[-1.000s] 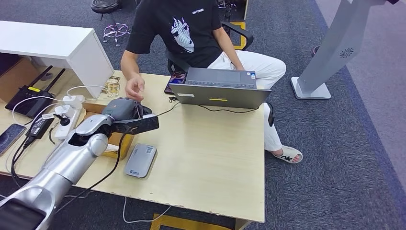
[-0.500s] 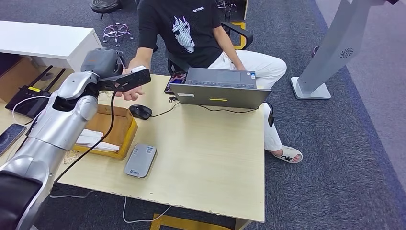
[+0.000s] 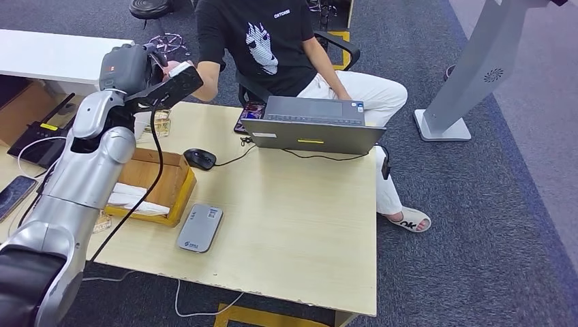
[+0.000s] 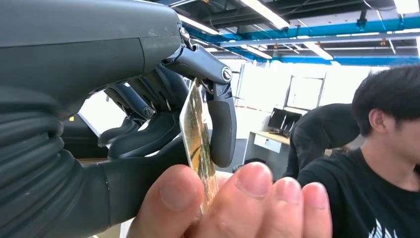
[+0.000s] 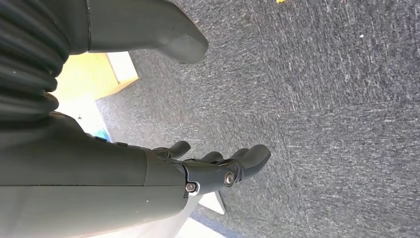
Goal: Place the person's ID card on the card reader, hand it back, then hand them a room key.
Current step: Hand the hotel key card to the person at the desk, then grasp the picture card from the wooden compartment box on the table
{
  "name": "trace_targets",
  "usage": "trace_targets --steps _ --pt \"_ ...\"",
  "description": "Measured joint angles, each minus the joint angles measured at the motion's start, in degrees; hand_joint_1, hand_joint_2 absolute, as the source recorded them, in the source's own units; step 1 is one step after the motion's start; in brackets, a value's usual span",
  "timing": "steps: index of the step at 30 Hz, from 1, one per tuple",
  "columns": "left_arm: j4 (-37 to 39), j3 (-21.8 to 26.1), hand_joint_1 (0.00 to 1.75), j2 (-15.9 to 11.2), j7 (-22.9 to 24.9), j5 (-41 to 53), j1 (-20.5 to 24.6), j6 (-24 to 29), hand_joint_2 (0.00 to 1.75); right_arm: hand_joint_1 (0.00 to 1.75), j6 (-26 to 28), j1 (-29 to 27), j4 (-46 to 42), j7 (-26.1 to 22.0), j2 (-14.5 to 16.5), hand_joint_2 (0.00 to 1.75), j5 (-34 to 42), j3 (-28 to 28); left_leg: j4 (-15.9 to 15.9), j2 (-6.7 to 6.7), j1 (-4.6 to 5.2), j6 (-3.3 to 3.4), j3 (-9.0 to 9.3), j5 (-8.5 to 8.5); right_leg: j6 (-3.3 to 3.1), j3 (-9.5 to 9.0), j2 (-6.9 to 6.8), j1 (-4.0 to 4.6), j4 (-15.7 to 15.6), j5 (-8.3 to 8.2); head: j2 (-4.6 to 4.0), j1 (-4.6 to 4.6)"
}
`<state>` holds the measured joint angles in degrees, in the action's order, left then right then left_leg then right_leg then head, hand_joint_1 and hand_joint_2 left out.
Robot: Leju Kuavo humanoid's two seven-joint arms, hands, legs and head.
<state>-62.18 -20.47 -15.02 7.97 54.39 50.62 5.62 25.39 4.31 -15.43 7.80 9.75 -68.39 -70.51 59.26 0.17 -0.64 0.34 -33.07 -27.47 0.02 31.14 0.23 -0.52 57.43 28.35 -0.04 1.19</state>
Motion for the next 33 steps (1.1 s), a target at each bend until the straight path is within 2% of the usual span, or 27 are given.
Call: trace_targets --steps 1,6,18,25,30,33 --pt "-0.25 0.4 0.0 0.01 -0.09 0.28 -0.21 0.37 1.75 0.0 -0.07 0.0 0.0 0.0 0.0 1.75 -0.02 0.0 0.0 0.0 0.0 0.0 0.0 0.0 0.0 0.0 0.0 0.0 0.0 0.0 0.0 0.0" --pt "-1.18 2.39 0.0 0.26 -0.3 1.81 -1.24 2.4 1.75 0.0 -0.45 0.0 0.0 0.0 0.0 1.75 -0.16 0.01 0.0 0.0 0.01 0.0 0.0 0.0 0.0 -0.01 0.0 0.0 0.0 0.0 0.0 -0.01" --pt "-1.92 4.46 0.0 0.52 -1.01 3.62 -3.36 2.84 1.75 0.0 -1.14 0.03 0.02 0.0 0.0 1.75 -0.44 0.02 0.0 0.0 0.01 0.0 -0.01 0.0 0.0 -0.01 -0.01 0.0 0.0 0.0 0.0 0.0" --pt "-1.95 5.65 0.0 -0.18 -1.57 4.86 -5.03 3.28 1.75 0.0 -1.21 0.01 0.04 0.01 0.0 1.75 -0.16 0.02 0.0 0.0 0.0 0.0 -0.01 0.0 0.0 -0.01 0.0 0.0 0.02 0.0 0.0 -0.01" --pt "-3.2 6.35 0.0 -1.92 -3.0 5.46 -7.18 2.87 1.75 0.0 -1.19 -0.02 0.04 0.16 0.02 1.75 0.48 -0.01 -0.01 0.05 0.01 0.0 -0.02 0.0 0.0 -0.01 0.05 0.0 0.03 0.0 0.0 -0.01" --pt "-6.43 7.09 0.0 -4.46 -5.07 2.75 -11.36 -1.27 1.75 0.0 -1.07 -0.07 0.04 0.32 0.19 1.75 1.7 -0.44 -0.03 0.11 0.01 -0.01 -0.02 0.0 -0.01 0.01 0.11 0.0 0.03 0.01 0.0 0.0"
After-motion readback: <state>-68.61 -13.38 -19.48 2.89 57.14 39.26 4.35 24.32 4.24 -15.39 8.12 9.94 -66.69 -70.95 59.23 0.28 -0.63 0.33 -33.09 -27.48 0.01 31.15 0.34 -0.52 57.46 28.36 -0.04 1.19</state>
